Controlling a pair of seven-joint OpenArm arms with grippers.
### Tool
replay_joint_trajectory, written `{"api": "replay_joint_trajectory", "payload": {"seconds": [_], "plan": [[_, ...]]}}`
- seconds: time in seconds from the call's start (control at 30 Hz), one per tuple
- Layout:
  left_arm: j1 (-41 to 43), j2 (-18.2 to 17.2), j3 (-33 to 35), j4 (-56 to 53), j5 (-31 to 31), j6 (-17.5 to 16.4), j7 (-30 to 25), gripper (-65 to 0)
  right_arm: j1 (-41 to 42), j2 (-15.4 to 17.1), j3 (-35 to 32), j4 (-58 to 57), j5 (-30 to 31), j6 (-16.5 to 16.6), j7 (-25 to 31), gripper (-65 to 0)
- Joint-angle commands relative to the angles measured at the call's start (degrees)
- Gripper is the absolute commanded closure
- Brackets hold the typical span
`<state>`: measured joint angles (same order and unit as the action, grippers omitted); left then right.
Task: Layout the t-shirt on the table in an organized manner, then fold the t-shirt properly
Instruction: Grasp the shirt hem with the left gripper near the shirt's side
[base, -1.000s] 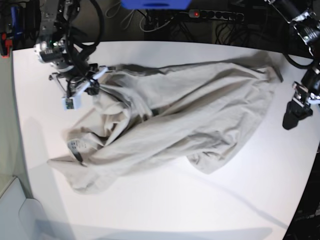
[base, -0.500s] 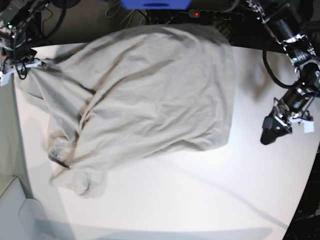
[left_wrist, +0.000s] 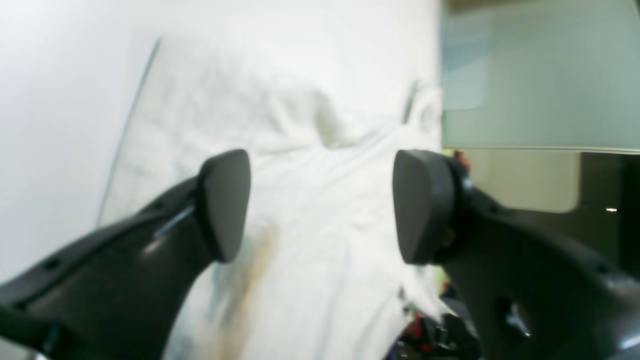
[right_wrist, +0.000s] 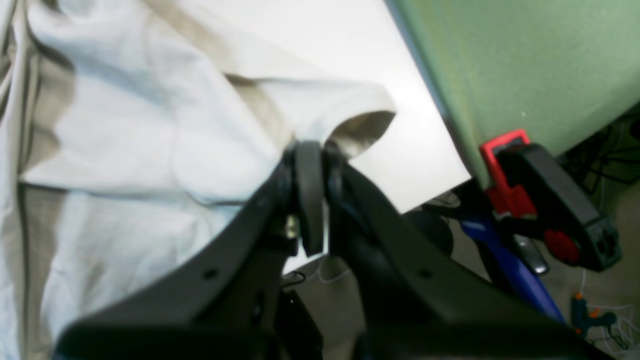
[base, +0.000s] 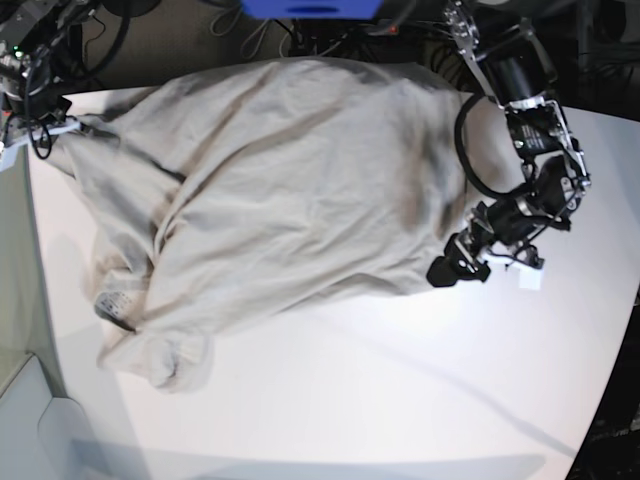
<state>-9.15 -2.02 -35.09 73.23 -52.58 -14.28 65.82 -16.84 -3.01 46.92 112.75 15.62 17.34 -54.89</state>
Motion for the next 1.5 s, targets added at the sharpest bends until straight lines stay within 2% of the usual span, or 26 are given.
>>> {"api": "replay_joint_trajectory", "payload": {"seconds": [0.0, 0.1, 0.33, 0.5, 0.6, 0.77, 0.97, 1.07, 1.27, 1.4, 1.47], "plan": [[-1.7, -0.1, 0.1, 1.0, -0.4, -0.3, -0.5, -43.4, 0.3, 0.6, 0.2, 0.9, 0.4, 0.5, 1.2, 0.0], [-2.1, 1.0, 0.1, 1.1, 3.1, -0.3, -0.6, -43.4, 0.4, 0.6, 0.2, 0.9, 0.4, 0.5, 1.2, 0.0], [-2.7, 0.7, 0.1, 1.6, 12.9, -0.2, -4.8, -43.4, 0.5, 0.7, 0.2, 0.8, 0.4, 0.5, 1.2, 0.0], [-4.0, 0.7, 0.2, 0.9, 16.9, -0.2, -4.8, -43.4, 0.5, 0.8, 0.2, 0.8, 0.4, 0.5, 1.2, 0.0], [-4.8, 0.7, 3.9, -0.8, 20.9, -0.2, -5.3, -43.4, 0.5, 0.9, -1.4, 0.7, 0.4, 0.5, 1.4, 0.0], [-5.1, -0.1, 11.3, -1.5, 25.2, -0.2, -12.2, -43.4, 0.5, 0.9, -2.1, 0.8, 0.4, 0.5, 1.6, 0.0], [-5.1, -0.1, 12.8, -2.5, 27.3, -0.2, -13.6, -43.4, 1.7, 0.9, -1.9, 0.7, 0.3, 0.5, 1.3, 0.0], [-6.2, -0.3, 12.8, -7.1, 27.2, -0.2, -13.9, -43.4, 1.7, 1.0, -1.9, 0.7, 0.3, 0.5, 1.5, 0.0], [-10.1, -1.7, 13.2, -19.0, 27.0, -0.3, -18.0, -43.3, 1.7, 1.6, -2.1, 0.5, 0.3, 0.5, 1.6, 0.0], [-11.5, -1.7, 13.3, -20.8, 27.3, -0.4, -17.9, -42.8, 1.8, 1.7, -2.1, 0.5, 0.3, 0.5, 1.7, 0.0], [-11.6, -1.7, 13.3, -20.8, 27.3, -0.3, -17.8, -38.4, 1.8, 1.7, -2.0, 0.5, 0.3, 0.5, 1.7, 0.0]]}}
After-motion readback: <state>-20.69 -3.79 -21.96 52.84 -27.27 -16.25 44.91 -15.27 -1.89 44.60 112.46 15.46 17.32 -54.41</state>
